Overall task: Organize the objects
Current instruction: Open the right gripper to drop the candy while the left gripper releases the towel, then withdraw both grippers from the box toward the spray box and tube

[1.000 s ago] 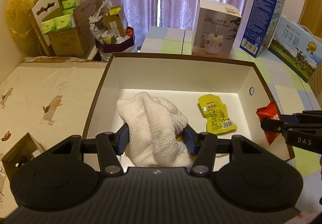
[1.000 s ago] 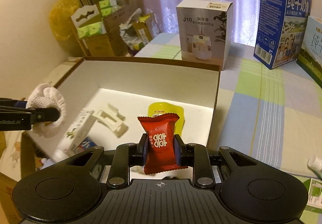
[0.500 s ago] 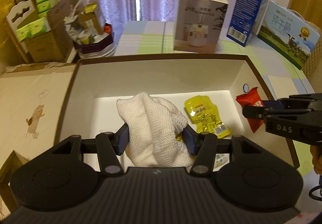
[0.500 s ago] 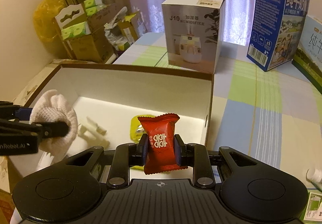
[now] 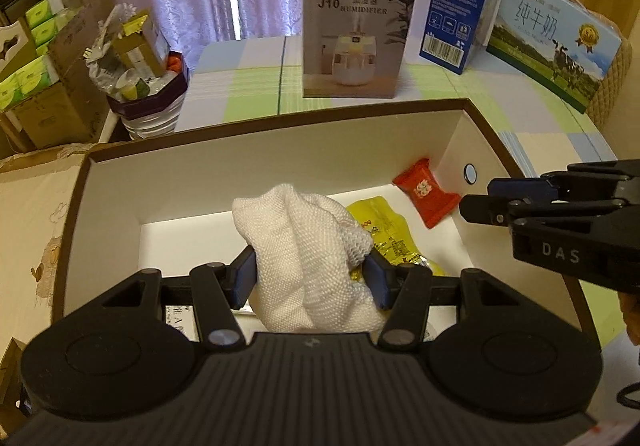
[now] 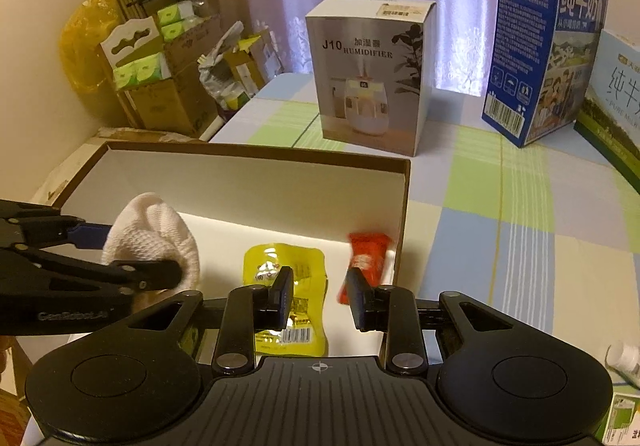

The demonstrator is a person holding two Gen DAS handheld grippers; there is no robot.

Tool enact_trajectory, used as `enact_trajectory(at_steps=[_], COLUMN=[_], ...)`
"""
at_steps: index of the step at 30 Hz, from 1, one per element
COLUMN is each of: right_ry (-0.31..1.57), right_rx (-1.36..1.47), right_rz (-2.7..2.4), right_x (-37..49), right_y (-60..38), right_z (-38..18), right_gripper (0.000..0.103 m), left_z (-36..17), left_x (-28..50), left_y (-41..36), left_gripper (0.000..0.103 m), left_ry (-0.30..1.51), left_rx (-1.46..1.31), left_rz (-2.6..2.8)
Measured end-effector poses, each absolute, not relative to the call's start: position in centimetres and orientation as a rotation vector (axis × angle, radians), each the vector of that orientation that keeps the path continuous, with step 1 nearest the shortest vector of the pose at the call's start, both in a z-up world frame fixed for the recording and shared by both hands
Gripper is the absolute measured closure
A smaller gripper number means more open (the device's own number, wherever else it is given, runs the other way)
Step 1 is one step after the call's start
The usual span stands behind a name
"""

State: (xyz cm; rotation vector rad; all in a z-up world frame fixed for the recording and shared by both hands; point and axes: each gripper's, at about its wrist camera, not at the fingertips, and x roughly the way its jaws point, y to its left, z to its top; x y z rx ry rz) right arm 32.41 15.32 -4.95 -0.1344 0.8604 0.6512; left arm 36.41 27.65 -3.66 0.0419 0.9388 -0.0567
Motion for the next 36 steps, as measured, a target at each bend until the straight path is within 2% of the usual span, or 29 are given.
enact_trajectory(at_steps=[6,10,14,16,27,36], right_ry=[0.874,0.877,0.878,0.883,0.893,0.889], right_rx=[-0.138,-0.142,-0.136,-0.126,-0.101,-0.098], right_rz=[0.654,0.662,0.669,0.678,0.711,0.714], right_x=[32.3,32.1,31.7,31.5,29.9,28.1], right_y=[15.2,15.3,15.3,15.2,14.6,13.9], right_z=[-5.1,-5.0,-4.6,-4.4,-3.2,-2.3], right_gripper=[0.074,0.068,0.061,0.059,0.054,0.045], left_z=[-4.4,-4.8,-4.6,-4.4,-2.8,-1.0], left_x=[37.6,38.7,39.1,39.2,36.9,33.1], left_y=[27.2,27.1,27.0,27.2,28.9,29.7], left_gripper=[0.05,0.047,0.026,0.022,0.01,0.005], left_ry=[0.946,0.939,0.905,0.899,0.922,0.908], left_rx=[0.066,0.077,0.111,0.122,0.103,0.052], left_rz=[-0.074,-0.085,-0.074,-0.07,0.023,0.072])
